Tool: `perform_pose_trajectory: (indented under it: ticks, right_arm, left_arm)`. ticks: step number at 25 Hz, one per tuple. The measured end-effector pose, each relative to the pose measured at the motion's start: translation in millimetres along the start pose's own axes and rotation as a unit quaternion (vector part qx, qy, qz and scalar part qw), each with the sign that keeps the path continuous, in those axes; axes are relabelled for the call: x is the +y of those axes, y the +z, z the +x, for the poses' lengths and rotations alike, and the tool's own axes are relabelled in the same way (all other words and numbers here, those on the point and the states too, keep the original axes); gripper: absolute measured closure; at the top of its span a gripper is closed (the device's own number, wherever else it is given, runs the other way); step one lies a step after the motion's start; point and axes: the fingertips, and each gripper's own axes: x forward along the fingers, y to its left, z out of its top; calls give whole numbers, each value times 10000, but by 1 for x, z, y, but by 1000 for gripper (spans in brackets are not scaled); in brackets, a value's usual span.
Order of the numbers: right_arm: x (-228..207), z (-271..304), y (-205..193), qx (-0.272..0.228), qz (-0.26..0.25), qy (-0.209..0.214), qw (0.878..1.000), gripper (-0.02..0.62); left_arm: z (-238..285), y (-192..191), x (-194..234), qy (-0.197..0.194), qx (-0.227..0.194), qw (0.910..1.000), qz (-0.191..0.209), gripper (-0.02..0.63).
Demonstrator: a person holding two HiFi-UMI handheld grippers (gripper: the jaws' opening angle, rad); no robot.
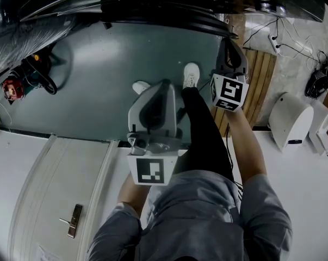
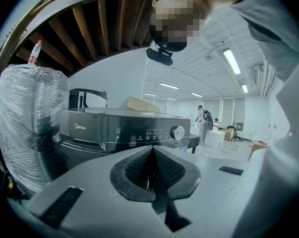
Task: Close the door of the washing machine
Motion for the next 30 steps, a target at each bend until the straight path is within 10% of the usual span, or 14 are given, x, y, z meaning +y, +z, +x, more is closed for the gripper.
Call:
perform_pose_trajectory:
  ticks: [30]
  right_arm:
    - [-20, 30, 7, 70, 446, -70, 9990, 594]
  left_arm:
    - [10, -2, 4, 76, 82, 9999, 35, 607]
